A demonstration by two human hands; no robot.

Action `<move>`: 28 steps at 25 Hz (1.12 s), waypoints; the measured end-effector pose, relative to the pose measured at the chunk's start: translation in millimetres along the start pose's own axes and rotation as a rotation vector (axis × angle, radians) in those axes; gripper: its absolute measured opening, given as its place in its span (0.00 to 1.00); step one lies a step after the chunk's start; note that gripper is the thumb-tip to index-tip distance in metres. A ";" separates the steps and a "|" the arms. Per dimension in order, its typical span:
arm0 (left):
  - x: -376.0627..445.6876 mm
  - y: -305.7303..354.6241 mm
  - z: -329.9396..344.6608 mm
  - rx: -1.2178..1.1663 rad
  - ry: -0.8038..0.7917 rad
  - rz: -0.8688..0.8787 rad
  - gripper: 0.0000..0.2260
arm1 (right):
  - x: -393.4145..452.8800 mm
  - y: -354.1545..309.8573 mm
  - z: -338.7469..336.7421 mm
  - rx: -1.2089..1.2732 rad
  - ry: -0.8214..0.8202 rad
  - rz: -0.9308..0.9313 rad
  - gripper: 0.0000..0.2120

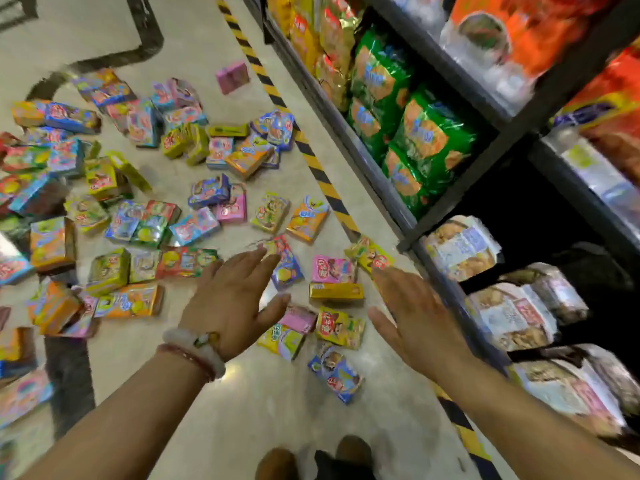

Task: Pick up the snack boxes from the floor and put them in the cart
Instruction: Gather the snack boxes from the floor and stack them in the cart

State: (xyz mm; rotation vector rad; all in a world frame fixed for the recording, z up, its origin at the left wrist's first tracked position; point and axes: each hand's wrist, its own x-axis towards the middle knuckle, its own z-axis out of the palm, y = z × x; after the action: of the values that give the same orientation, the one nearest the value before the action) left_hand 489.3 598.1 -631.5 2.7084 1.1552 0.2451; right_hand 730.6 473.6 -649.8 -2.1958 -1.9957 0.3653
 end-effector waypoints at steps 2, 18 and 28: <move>-3.6 -21.3 81.4 -0.013 -0.018 -0.046 0.26 | 9.3 22.7 82.9 0.028 -0.113 -0.005 0.28; 10.1 -88.5 397.8 0.094 -0.355 0.373 0.21 | 96.6 115.5 375.7 -0.029 -0.633 0.076 0.31; -2.4 -90.4 257.8 -0.139 -0.315 -0.011 0.24 | 57.1 75.3 278.0 0.351 -0.520 0.290 0.28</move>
State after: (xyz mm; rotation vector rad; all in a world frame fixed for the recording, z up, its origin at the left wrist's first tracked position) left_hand 482.5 630.4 -902.7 2.5031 1.0205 -0.0970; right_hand 729.7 508.4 -941.3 -2.3080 -1.6242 1.3317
